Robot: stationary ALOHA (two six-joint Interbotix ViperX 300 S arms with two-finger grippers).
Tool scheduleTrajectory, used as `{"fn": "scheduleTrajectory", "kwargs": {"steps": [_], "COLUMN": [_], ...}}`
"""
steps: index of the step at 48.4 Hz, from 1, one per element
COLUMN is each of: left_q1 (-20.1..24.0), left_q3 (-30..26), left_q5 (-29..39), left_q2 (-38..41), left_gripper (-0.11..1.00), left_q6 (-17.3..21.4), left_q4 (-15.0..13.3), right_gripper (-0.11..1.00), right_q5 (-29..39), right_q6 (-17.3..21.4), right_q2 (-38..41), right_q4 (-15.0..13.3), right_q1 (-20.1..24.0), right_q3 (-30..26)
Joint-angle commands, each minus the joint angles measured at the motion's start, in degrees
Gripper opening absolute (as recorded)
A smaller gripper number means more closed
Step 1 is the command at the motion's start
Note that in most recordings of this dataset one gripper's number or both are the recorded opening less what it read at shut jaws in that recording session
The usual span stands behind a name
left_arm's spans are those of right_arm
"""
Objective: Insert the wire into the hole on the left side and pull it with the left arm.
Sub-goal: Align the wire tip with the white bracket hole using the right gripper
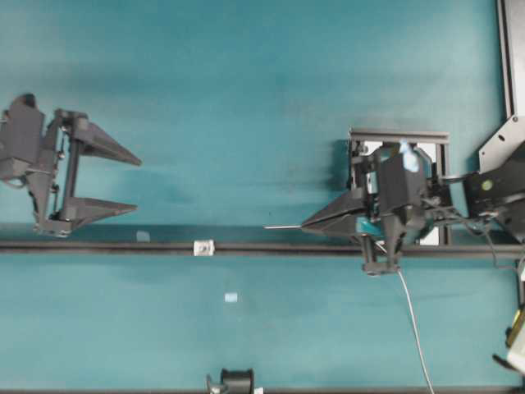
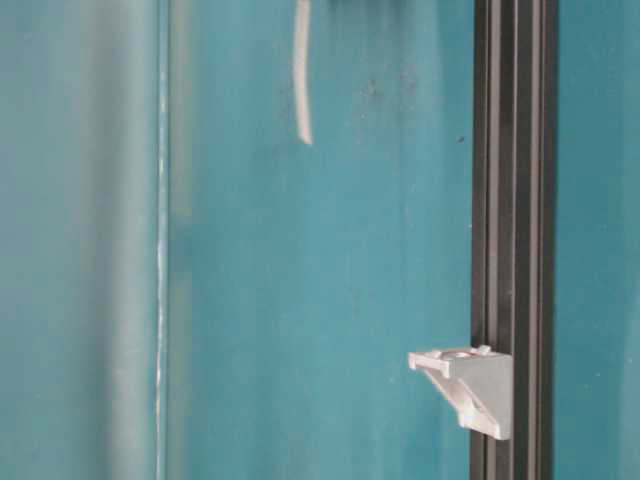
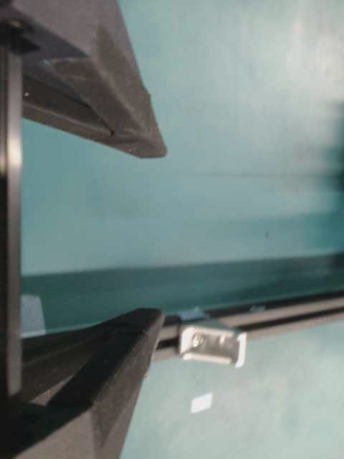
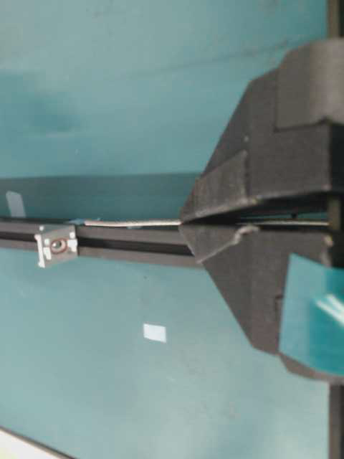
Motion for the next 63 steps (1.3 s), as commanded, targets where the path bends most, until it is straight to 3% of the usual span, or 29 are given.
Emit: {"fn": "scheduleTrajectory", "kwargs": {"steps": [1, 8, 13, 40, 63], "left_q1": [-1.5, -3.5, -4.5, -5.8, -6.2], "left_q3": [-2.1, -3.9, -4.7, -8.1, -8.9], "left_q5": [-2.5, -7.1, -10.2, -12.7, -12.7], "left_q2": [2.9, 8.7, 12.1, 19.2, 21.0], "left_gripper": [0.70, 0.70, 0.70, 0.68, 0.68], "left_q6": [0.0, 0.0, -0.2, -1.1, -1.5], "left_q4": [-0.1, -0.1, -0.1, -0.1, 0.0], "right_gripper": [0.01, 0.01, 0.01, 0.01, 0.01], "right_q5": [-1.9, -4.7, -6.3, -11.9, -13.7], "right_q6": [-2.7, -8.4, -9.8, -10.6, -13.4], "right_q2": [2.0, 5.8, 7.6, 12.9, 17.3], "right_q4": [4.9, 12.8, 15.1, 15.2, 15.1], "right_q1": [2.7, 6.8, 8.1, 8.2, 8.2], "right_q3": [-2.6, -5.4, -6.1, -5.2, -9.2]}}
